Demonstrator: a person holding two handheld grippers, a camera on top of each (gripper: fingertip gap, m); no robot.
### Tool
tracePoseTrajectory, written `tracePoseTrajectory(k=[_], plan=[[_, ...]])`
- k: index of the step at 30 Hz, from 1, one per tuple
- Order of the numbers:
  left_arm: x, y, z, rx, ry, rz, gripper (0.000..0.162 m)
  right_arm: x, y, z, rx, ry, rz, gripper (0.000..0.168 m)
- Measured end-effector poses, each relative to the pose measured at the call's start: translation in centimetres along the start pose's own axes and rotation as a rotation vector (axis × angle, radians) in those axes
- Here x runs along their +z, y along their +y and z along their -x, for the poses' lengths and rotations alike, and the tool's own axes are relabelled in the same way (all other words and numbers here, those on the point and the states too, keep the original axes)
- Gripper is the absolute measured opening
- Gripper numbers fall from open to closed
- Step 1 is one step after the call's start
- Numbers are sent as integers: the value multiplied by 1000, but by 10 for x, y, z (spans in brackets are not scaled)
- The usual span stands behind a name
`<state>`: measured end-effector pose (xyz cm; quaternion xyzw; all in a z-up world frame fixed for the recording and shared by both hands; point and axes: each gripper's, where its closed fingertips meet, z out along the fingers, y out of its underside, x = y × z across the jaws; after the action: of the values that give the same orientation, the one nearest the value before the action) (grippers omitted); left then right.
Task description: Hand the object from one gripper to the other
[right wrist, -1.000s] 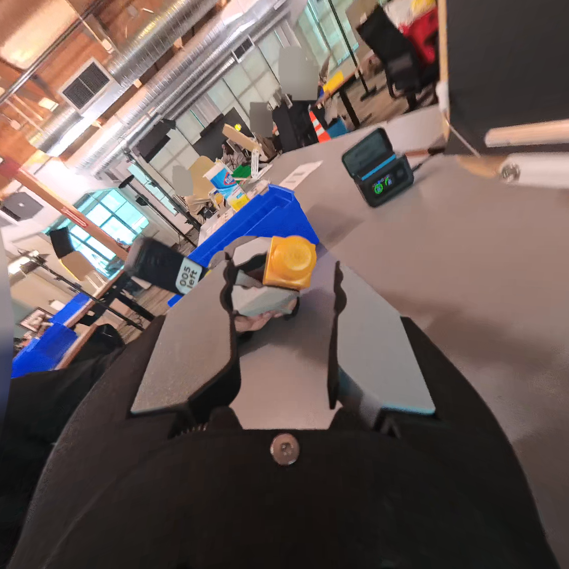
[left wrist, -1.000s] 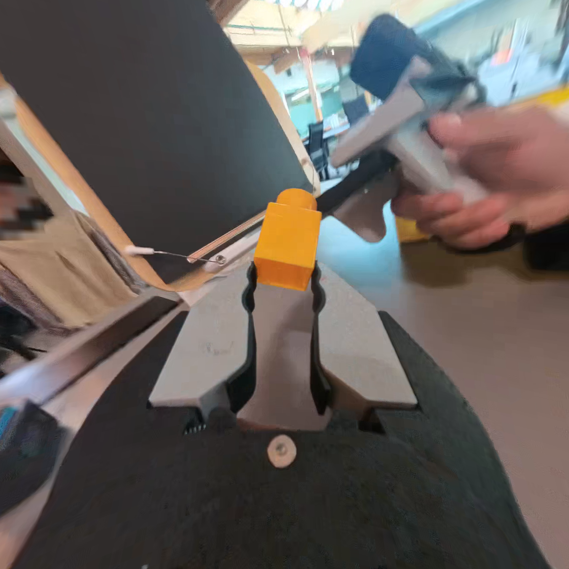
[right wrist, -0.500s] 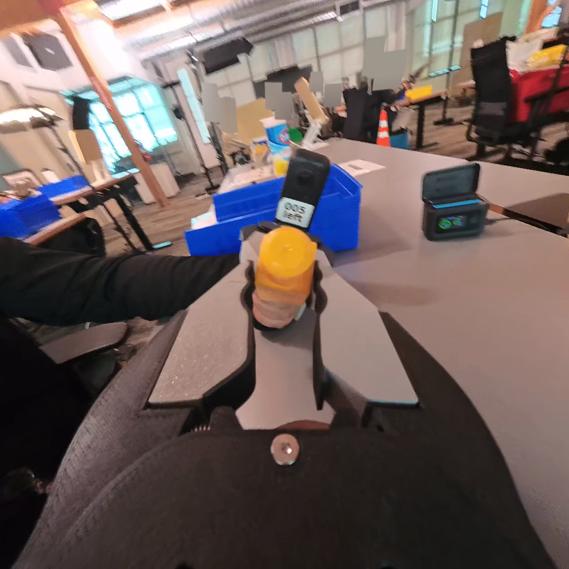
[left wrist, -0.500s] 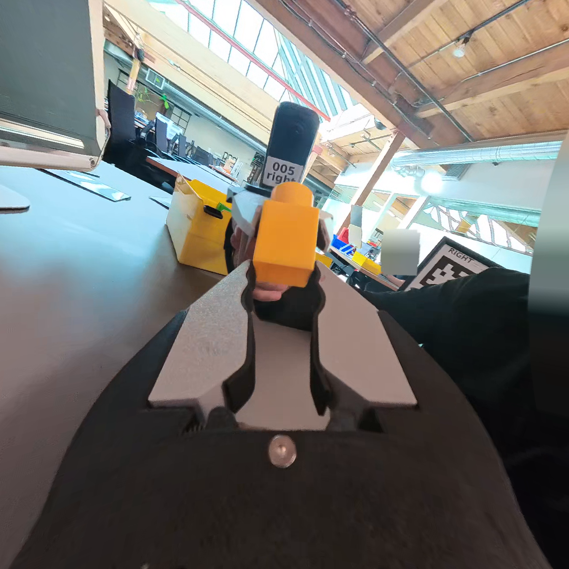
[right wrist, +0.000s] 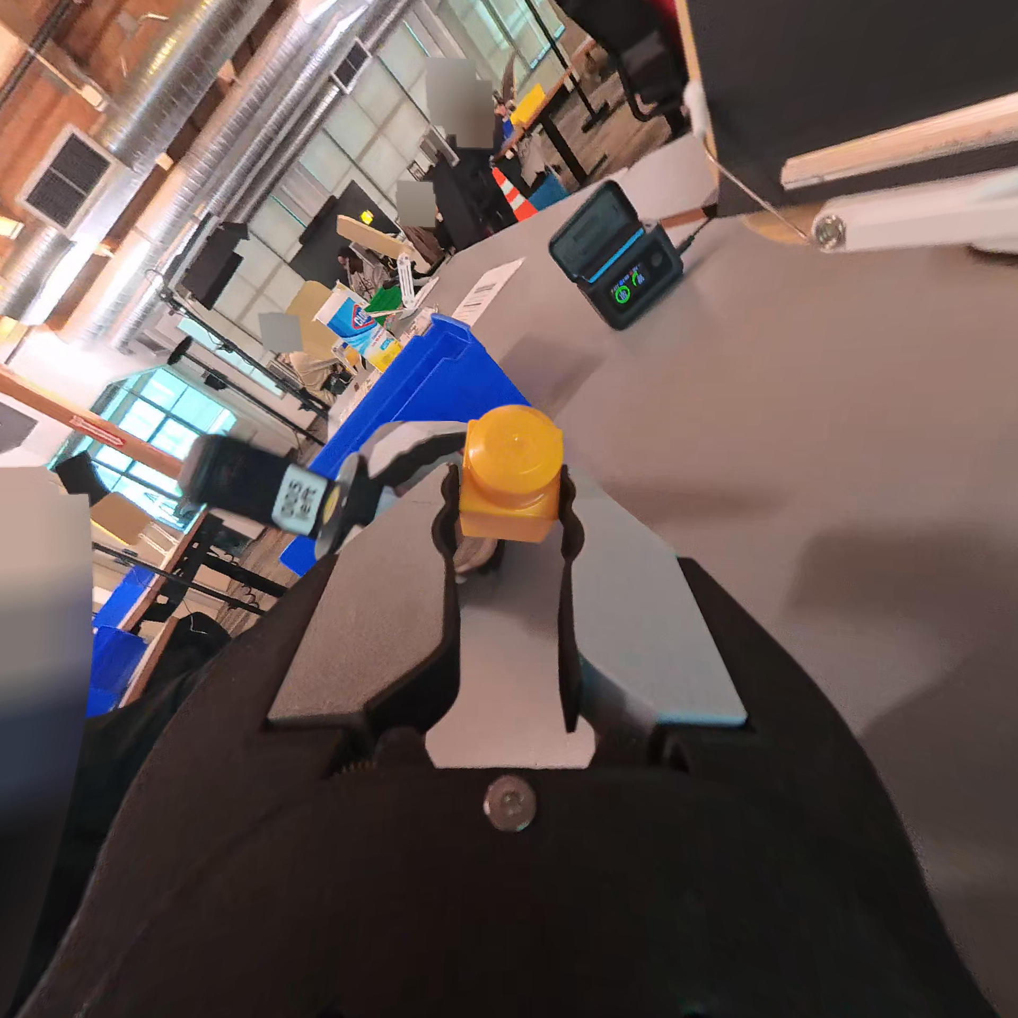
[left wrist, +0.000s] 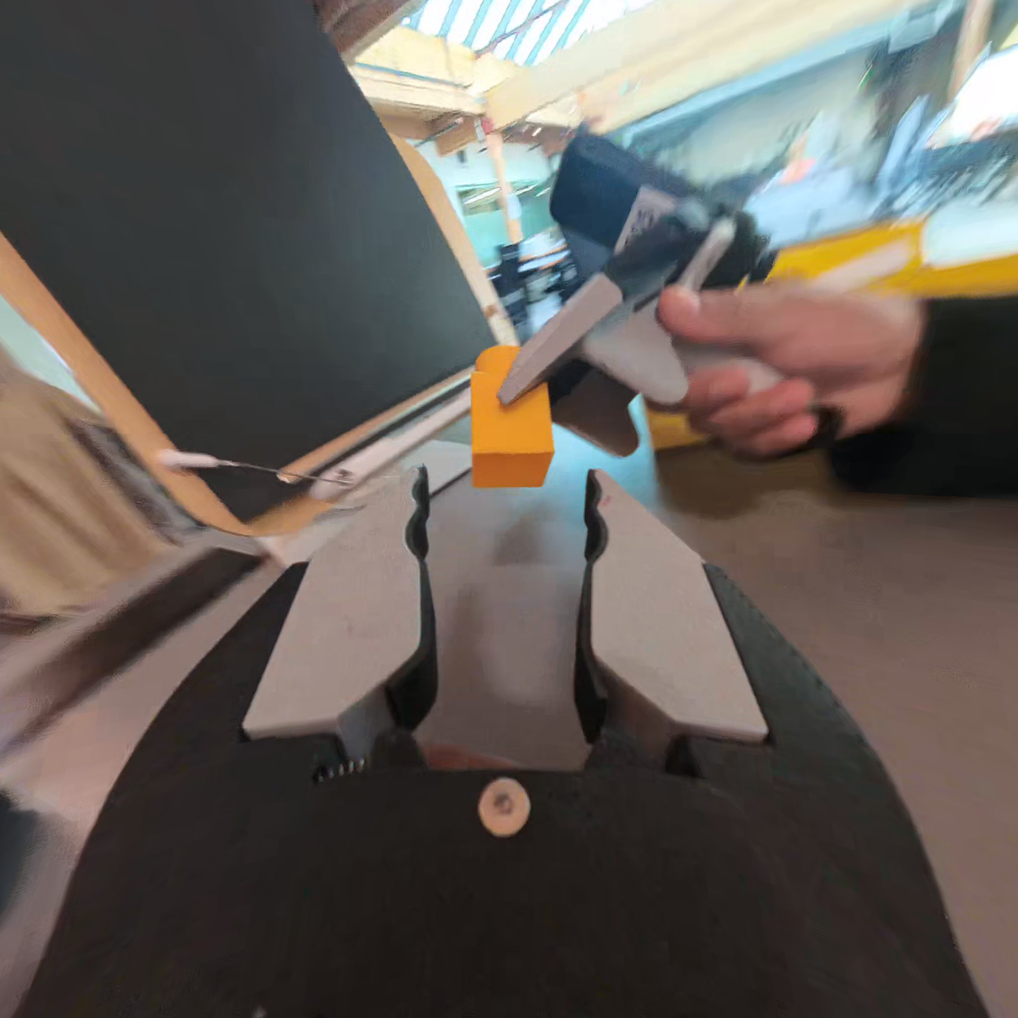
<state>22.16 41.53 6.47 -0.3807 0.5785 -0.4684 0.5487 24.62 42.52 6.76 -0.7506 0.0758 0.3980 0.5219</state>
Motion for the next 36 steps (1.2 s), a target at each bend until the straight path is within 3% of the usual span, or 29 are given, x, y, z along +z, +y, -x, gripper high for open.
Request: tracePoseTrajectory(k=[7, 12, 15, 18, 27, 36], plan=[[15, 35, -2, 730, -199, 206, 57, 4, 15, -6, 128, 21, 82, 33], [21, 22, -6, 966, -287, 171, 58, 11, 29, -6, 255, -19, 138, 34], [20, 17, -2, 1064, -348, 166, 51, 15, 34, 5, 381, -124, 151, 34], [18, 15, -2, 1083, -342, 184, 51, 15, 33, 8, 454, -185, 141, 33], [19, 12, 3, 1066, -390, 167, 47, 14, 27, 8, 311, -129, 99, 33], [2, -3, 28, 744, -429, 83, 42, 5, 5, 24, 162, -178, -15, 34]])
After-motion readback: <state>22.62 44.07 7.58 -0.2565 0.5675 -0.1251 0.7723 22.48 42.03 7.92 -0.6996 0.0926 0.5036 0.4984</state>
